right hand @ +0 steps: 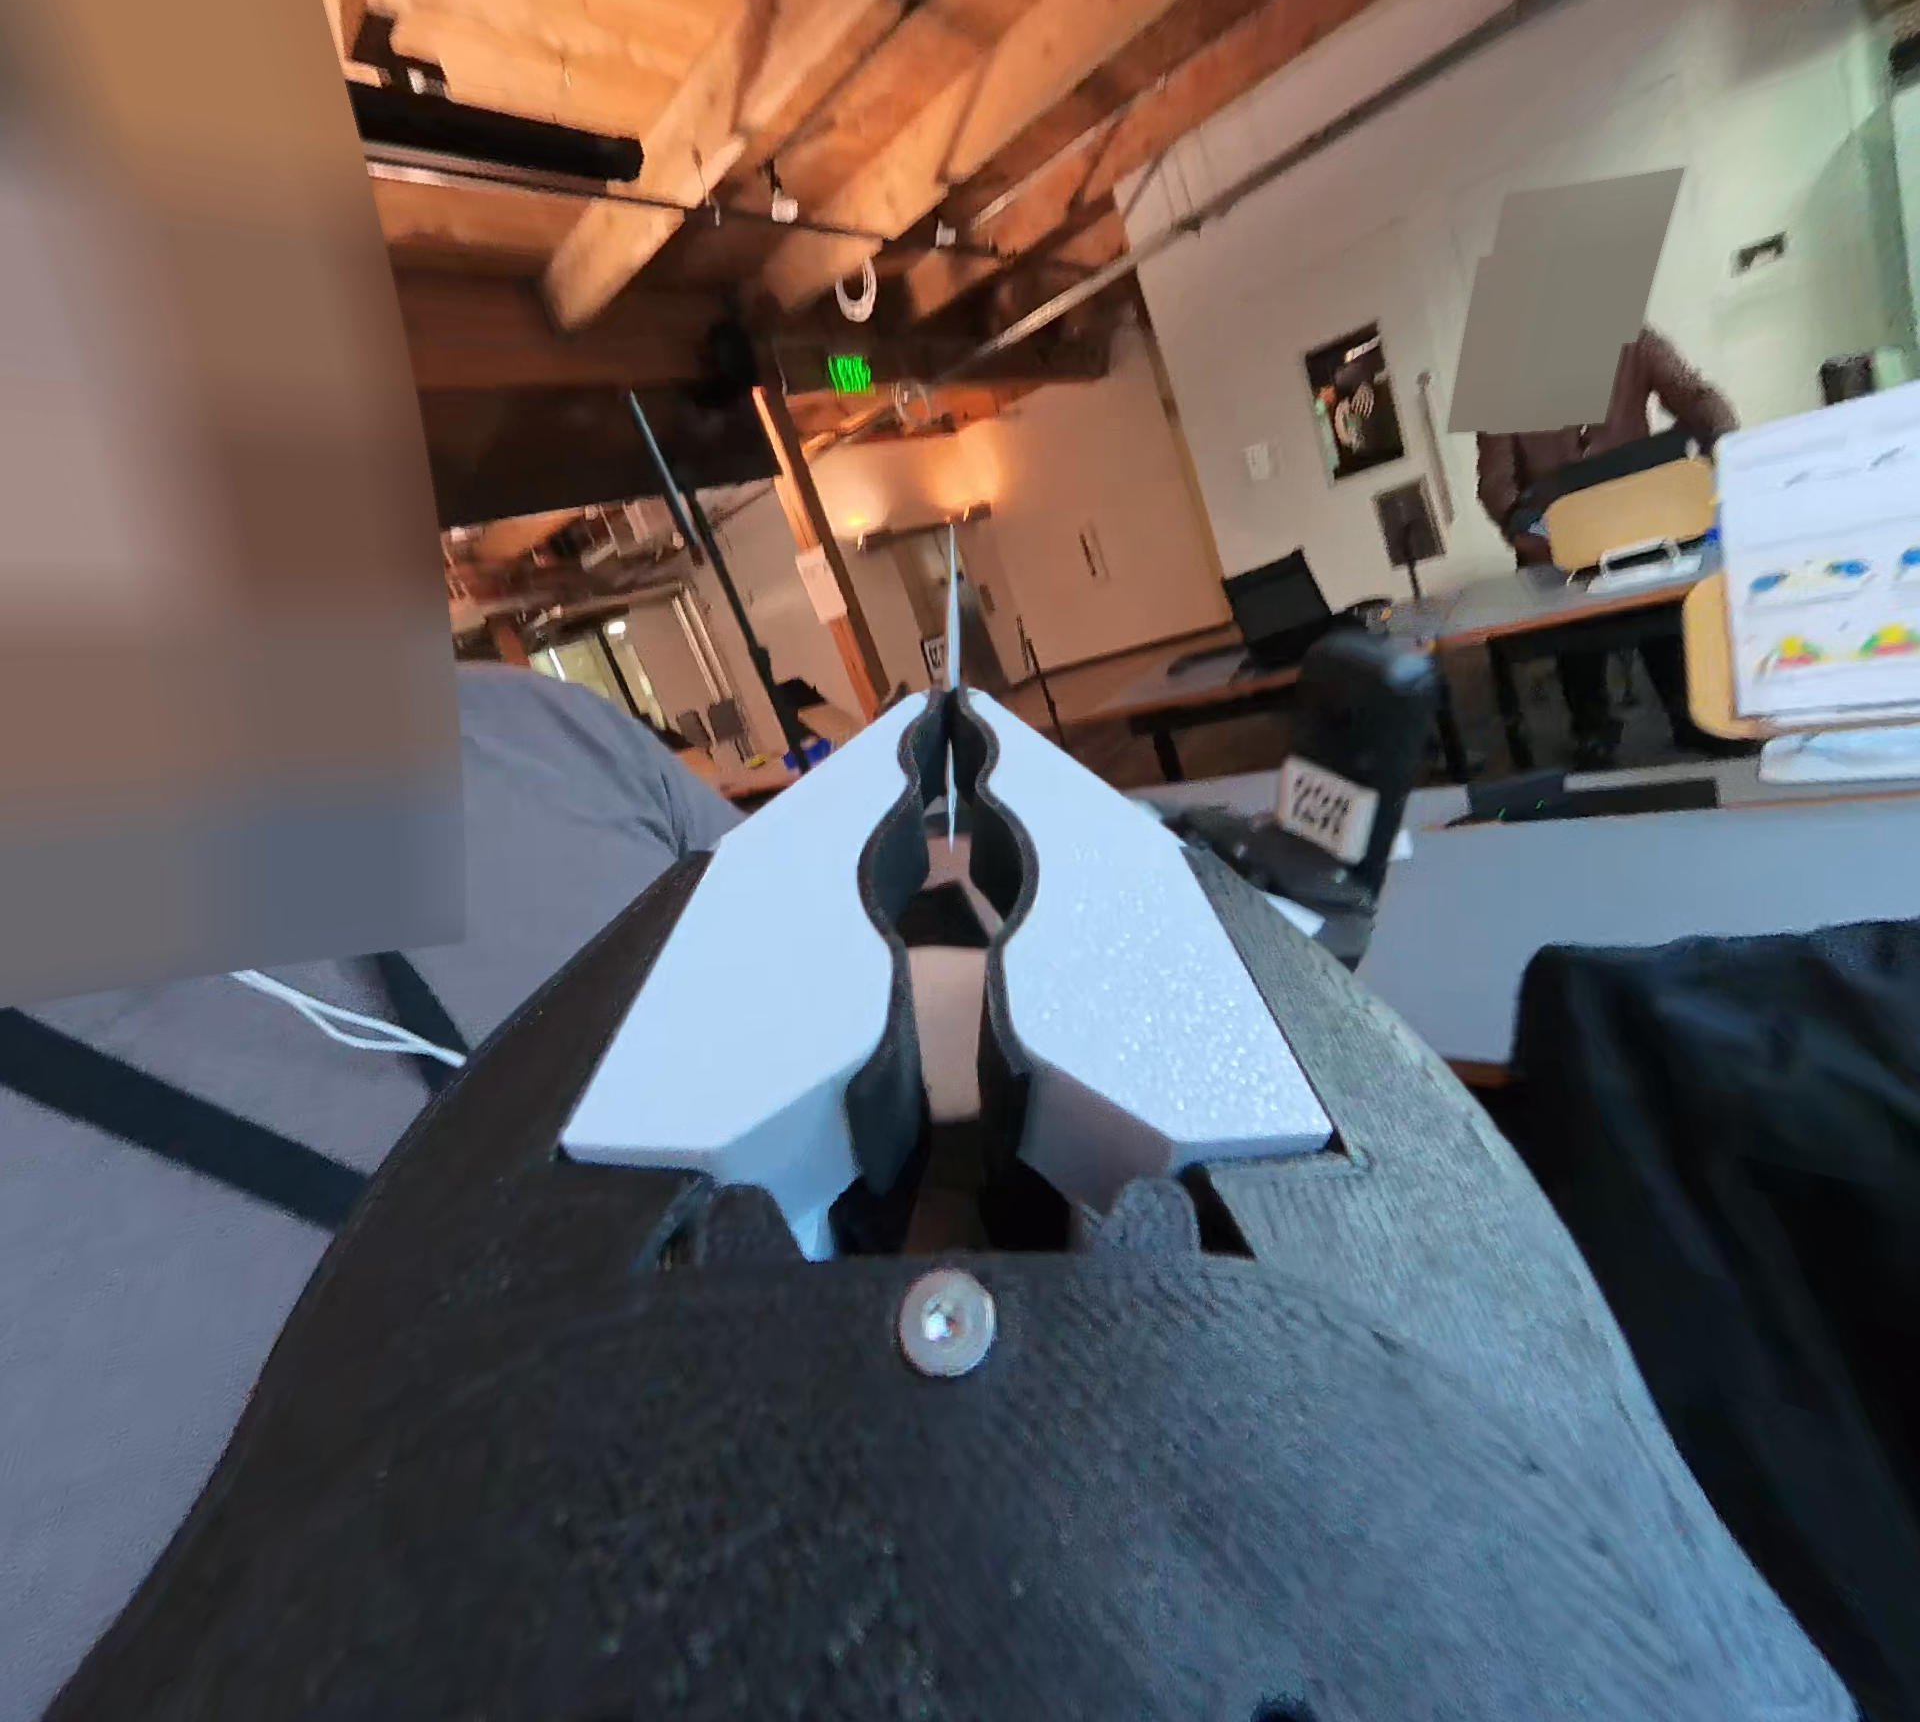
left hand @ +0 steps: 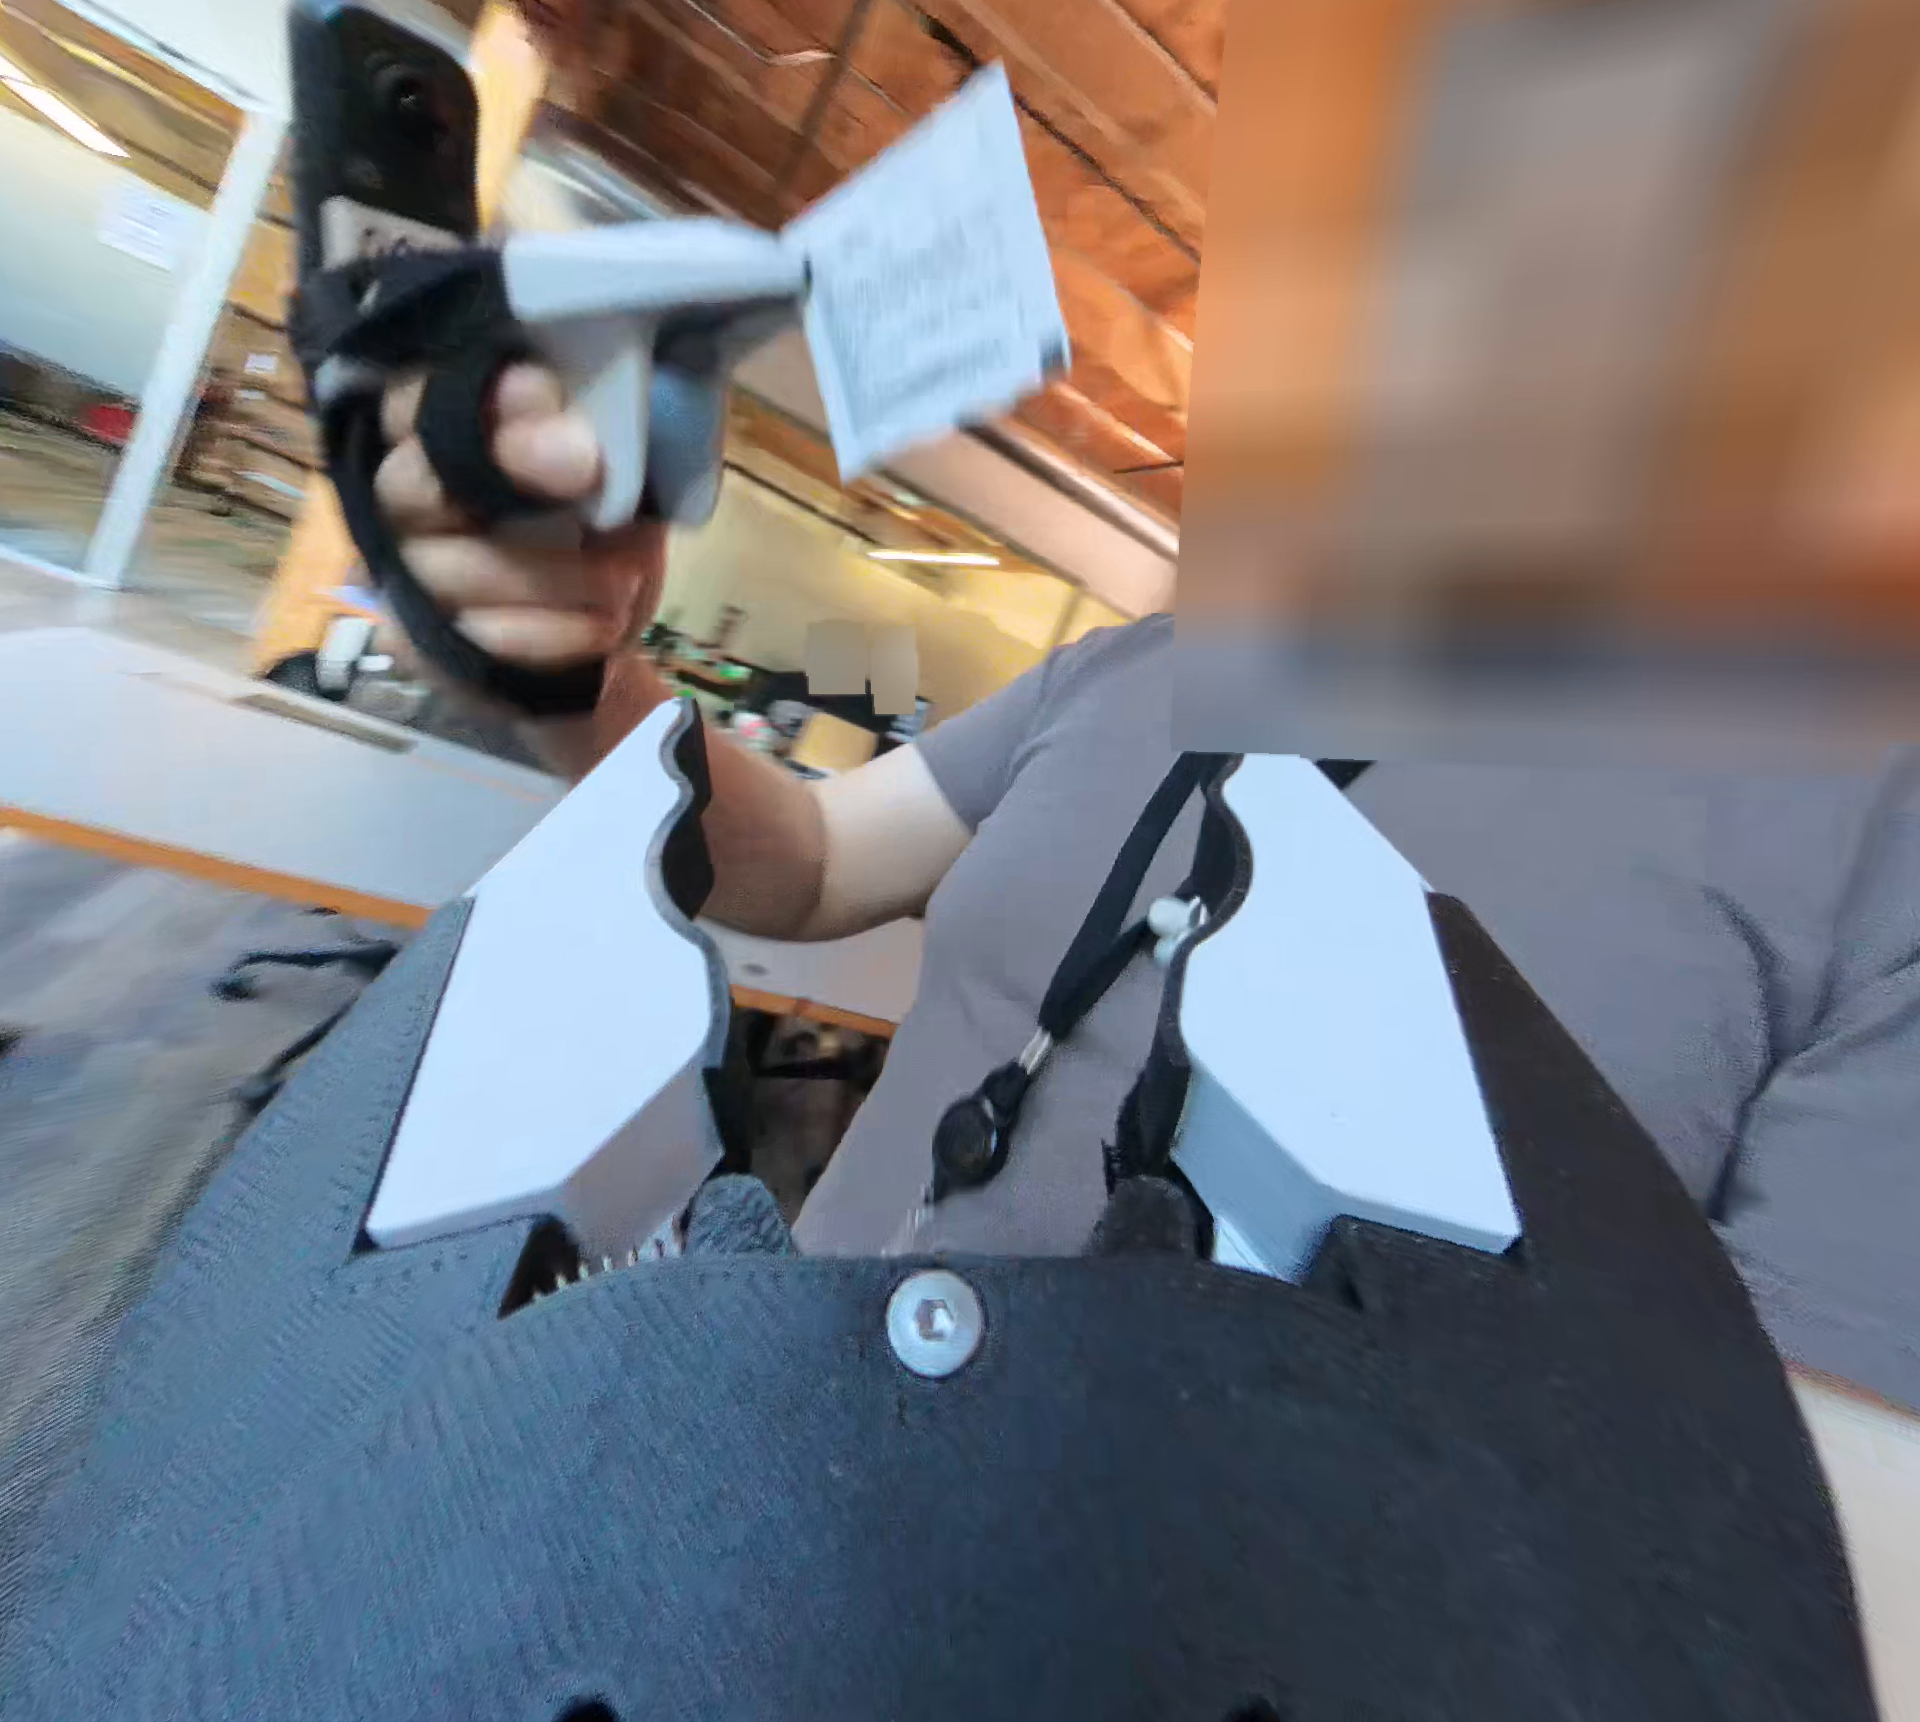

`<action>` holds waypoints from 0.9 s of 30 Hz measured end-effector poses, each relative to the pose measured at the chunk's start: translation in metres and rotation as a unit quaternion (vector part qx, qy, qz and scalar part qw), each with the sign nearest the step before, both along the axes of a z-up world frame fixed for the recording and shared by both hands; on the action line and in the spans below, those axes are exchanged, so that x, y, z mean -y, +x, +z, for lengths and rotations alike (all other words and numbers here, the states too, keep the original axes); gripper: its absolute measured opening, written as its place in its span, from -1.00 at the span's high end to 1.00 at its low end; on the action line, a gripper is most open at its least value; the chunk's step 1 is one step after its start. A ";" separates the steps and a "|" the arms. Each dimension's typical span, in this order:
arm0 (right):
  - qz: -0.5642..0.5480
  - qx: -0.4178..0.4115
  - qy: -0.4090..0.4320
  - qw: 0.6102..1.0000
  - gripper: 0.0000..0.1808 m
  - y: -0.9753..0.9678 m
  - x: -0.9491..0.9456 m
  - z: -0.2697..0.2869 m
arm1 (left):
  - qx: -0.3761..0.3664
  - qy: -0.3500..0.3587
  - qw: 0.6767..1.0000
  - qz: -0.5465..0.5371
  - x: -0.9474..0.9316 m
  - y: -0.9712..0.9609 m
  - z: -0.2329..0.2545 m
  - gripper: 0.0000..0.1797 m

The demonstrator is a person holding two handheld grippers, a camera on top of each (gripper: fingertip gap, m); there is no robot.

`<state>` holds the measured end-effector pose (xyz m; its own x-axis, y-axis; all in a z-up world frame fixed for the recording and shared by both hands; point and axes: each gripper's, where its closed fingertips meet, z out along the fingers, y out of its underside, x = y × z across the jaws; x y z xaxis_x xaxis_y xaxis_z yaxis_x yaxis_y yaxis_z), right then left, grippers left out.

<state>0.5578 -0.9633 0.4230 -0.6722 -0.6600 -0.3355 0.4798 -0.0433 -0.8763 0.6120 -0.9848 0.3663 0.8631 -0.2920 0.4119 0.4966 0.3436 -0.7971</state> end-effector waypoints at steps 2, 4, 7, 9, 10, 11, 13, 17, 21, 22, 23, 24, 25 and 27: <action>-0.028 0.021 -0.031 0.999 1.00 -0.070 -0.010 0.019 | 0.019 -0.019 0.997 0.068 0.007 -0.045 -0.019 -0.04; -0.056 0.061 -0.055 0.995 1.00 -0.145 -0.022 0.041 | 0.044 -0.014 0.991 0.122 0.014 -0.090 -0.030 -0.02; -0.114 0.091 -0.050 0.988 1.00 -0.257 -0.029 0.056 | 0.061 -0.003 0.978 0.200 0.020 -0.158 -0.041 0.03; -0.149 0.110 -0.037 0.982 1.00 -0.325 -0.026 0.055 | 0.077 -0.001 0.965 0.250 0.026 -0.207 -0.046 0.06; -0.162 0.126 -0.033 0.978 1.00 -0.360 -0.026 0.054 | 0.079 -0.011 0.959 0.272 0.028 -0.230 -0.048 0.06; -0.159 0.143 -0.035 0.976 1.00 -0.389 -0.025 0.054 | 0.073 -0.027 0.953 0.293 0.029 -0.252 -0.051 0.07; -0.161 0.167 -0.034 0.972 1.00 -0.445 -0.019 0.049 | 0.055 -0.071 0.939 0.333 0.033 -0.297 -0.058 0.08; -0.181 0.179 -0.032 0.967 1.00 -0.553 -0.003 0.028 | 0.012 -0.194 0.887 0.419 0.053 -0.407 -0.084 0.07; -0.201 0.237 -0.023 0.950 1.00 -0.661 0.018 -0.004 | -0.074 -0.257 0.842 0.468 0.070 -0.522 -0.082 0.09; -0.204 0.263 -0.028 0.943 1.00 -0.689 0.020 -0.008 | -0.092 -0.261 0.840 0.467 0.070 -0.551 -0.075 0.08; -0.204 0.280 -0.032 0.937 1.00 -0.715 0.023 -0.012 | -0.114 -0.265 0.838 0.464 0.068 -0.580 -0.065 0.07; -0.210 0.287 -0.033 0.934 1.00 -0.739 0.025 -0.017 | -0.143 -0.268 0.832 0.465 0.066 -0.608 -0.055 0.02; -0.224 0.292 -0.029 0.929 1.00 -0.764 0.025 -0.023 | -0.176 -0.272 0.821 0.470 0.063 -0.637 -0.046 0.01; -0.238 0.299 -0.025 0.924 1.00 -0.809 0.027 -0.029 | -0.221 -0.280 0.793 0.494 0.064 -0.697 -0.029 -0.02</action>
